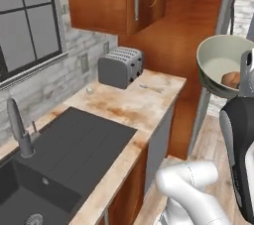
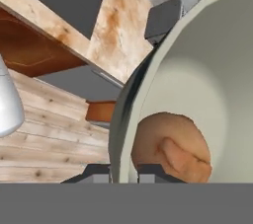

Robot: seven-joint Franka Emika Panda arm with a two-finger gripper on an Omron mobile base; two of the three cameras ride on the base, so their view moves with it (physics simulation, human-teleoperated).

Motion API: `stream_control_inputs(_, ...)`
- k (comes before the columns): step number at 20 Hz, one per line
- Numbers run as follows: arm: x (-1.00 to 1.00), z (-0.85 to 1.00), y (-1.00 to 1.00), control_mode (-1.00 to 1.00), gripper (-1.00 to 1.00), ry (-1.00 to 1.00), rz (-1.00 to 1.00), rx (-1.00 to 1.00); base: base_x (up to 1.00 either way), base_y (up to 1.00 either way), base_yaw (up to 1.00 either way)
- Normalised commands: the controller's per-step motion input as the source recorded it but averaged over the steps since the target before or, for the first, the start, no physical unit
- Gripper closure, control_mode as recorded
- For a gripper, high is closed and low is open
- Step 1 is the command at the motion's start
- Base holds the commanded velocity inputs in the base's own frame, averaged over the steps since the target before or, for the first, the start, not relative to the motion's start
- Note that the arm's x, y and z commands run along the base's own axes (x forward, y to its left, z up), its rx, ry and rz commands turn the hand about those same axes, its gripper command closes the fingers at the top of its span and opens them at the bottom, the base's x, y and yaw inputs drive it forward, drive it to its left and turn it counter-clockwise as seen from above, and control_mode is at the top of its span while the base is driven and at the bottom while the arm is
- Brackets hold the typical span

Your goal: Pick the onion from the sink and place it in the bowl. Then pick the bowl and place it in the microwave. Then close the microwave door and press the start button.

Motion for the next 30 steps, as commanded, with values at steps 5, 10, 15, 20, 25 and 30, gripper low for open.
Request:
stream_control_inputs(5, 0.0, 0.0, 0.0, 1.0, 1.0, 0.0, 0.0, 0.0, 0.0, 0.0, -0.62)
stream_control_inputs(10, 0.0, 0.0, 0.0, 1.0, 1.0, 0.0, 0.0, 0.0, -0.06, 0.0, -0.58)
stream_control_inputs(15, 0.0, 0.0, 0.0, 1.0, 1.0, 0.0, 0.0, 0.0, -0.07, 0.0, -0.57)
stream_control_inputs(20, 0.0, 0.0, 0.0, 1.0, 1.0, 0.0, 0.0, 0.0, -0.01, 0.0, -0.58)
stream_control_inputs(25, 0.0, 0.0, 0.0, 1.0, 1.0, 0.0, 0.0, 0.0, 0.0, 0.0, -0.59)
stream_control_inputs(30, 0.0, 0.0, 0.0, 1.0, 1.0, 0.0, 0.0, 0.0, 0.0, -0.07, -0.59)
